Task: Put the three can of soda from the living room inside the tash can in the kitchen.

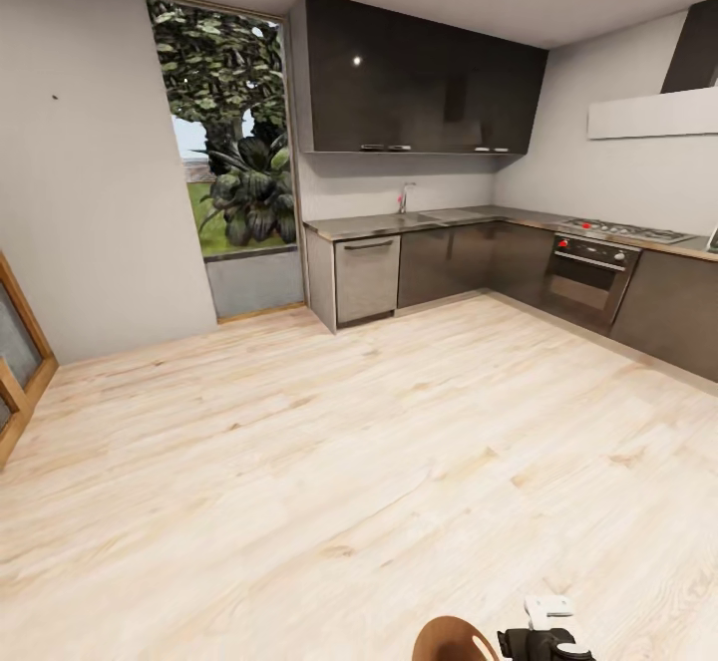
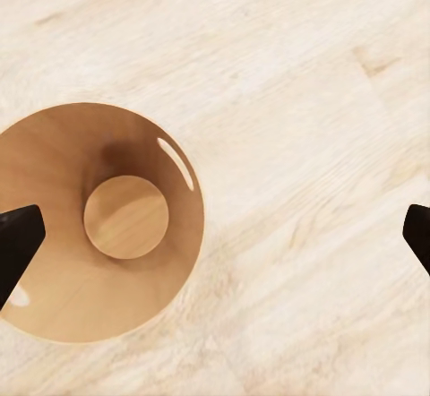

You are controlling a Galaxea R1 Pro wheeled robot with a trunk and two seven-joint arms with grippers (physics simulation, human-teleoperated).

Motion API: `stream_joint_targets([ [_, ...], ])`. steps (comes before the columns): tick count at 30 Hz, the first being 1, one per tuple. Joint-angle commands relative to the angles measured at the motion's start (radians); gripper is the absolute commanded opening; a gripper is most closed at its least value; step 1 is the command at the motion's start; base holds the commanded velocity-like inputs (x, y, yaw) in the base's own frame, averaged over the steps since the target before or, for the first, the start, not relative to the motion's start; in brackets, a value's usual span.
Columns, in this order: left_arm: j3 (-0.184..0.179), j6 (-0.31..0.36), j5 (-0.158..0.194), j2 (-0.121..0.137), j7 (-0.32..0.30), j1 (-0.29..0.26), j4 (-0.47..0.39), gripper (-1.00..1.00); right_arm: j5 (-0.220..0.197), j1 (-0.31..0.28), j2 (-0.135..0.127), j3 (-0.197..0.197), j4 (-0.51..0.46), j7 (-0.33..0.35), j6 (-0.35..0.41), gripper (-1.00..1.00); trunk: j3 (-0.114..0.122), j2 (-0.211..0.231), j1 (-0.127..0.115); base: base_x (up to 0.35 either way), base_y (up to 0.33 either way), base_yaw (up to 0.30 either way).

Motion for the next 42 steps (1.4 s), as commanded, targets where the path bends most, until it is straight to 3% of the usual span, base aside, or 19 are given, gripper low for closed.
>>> stream_joint_targets([
  [1, 0.000, 0.000, 0.000, 0.000, 0.000, 0.000, 0.000, 1.00, 0.000, 0.000, 0.000, 0.000, 0.000, 0.000, 0.000, 1.00, -0.003, -0.007, 0.004, 0.000, 0.000, 0.000],
  [13, 0.000, 0.000, 0.000, 0.006, 0.000, 0.000, 0.000, 1.00, 0.000, 0.000, 0.001, 0.000, 0.000, 0.001, 0.000, 1.00, -0.049, -0.091, 0.050, 0.000, 0.000, 0.000],
  [30, 0.000, 0.000, 0.000, 0.011, 0.000, 0.000, 0.000, 1.00, 0.000, 0.000, 0.001, 0.000, 0.000, 0.001, -0.033, 1.00, -0.055, -0.091, 0.050, 0.000, 0.000, 0.000],
  [42, 0.000, 0.000, 0.000, 0.011, 0.000, 0.000, 0.000, 1.00, 0.000, 0.000, 0.001, 0.000, 0.000, 0.001, -0.040, 1.00, -0.101, -0.175, 0.096, 0.000, 0.000, 0.000],
])
